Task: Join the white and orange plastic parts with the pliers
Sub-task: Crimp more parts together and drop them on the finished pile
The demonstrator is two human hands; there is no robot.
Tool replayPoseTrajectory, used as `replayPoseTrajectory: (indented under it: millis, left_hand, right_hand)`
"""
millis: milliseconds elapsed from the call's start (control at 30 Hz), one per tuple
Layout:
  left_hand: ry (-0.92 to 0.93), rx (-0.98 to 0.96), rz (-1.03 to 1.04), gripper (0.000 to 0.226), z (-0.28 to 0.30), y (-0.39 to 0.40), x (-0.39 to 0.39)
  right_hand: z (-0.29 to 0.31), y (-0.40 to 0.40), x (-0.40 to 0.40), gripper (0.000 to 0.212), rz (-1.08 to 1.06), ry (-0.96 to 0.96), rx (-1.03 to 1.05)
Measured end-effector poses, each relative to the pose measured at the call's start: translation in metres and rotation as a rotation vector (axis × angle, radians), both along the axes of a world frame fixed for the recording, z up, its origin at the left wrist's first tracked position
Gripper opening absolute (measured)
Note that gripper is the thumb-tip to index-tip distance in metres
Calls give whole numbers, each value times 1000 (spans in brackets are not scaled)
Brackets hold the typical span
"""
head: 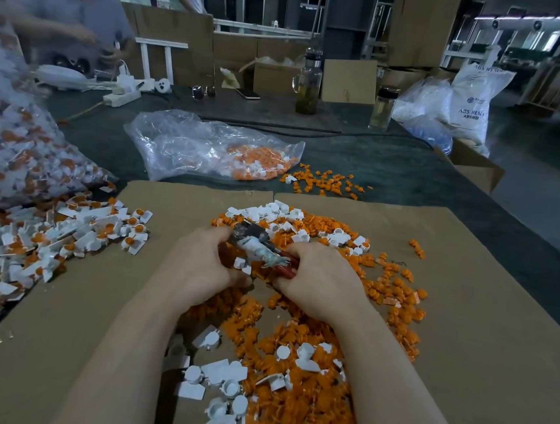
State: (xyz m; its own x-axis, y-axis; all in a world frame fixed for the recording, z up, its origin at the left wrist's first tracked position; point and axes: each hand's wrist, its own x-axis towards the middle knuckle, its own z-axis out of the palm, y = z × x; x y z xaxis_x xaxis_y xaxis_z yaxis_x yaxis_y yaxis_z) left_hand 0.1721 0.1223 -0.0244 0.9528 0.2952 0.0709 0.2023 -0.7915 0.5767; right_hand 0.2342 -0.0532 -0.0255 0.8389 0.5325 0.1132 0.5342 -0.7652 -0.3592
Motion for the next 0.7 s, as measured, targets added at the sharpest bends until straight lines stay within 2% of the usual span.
replayPoseTrajectory:
  millis: [100,233,367,500,567,700]
  left_hand:
    - [-25,-48,24,31,0,-2,-1]
    - [-63,-27,41,15,1,-4,-1]
    - [-91,7,63,14,2,-9,-2]
    - [-183,-172,110,17,4,-18,0]
    - [-209,-273,99,13,6,-23,1]
    - [-171,-424,41,9,10,-33,-1]
  right_hand:
    - [0,0,0,11,11,-17,19]
    - [-3,0,0,14,-13,-31,42]
    - [-4,0,2,12,-70,-19,183]
    - [-3,0,4,7,-104,57,365]
    - [-1,0,4,13,-96,127,489]
    - [2,-1,2,15,-78,215,616]
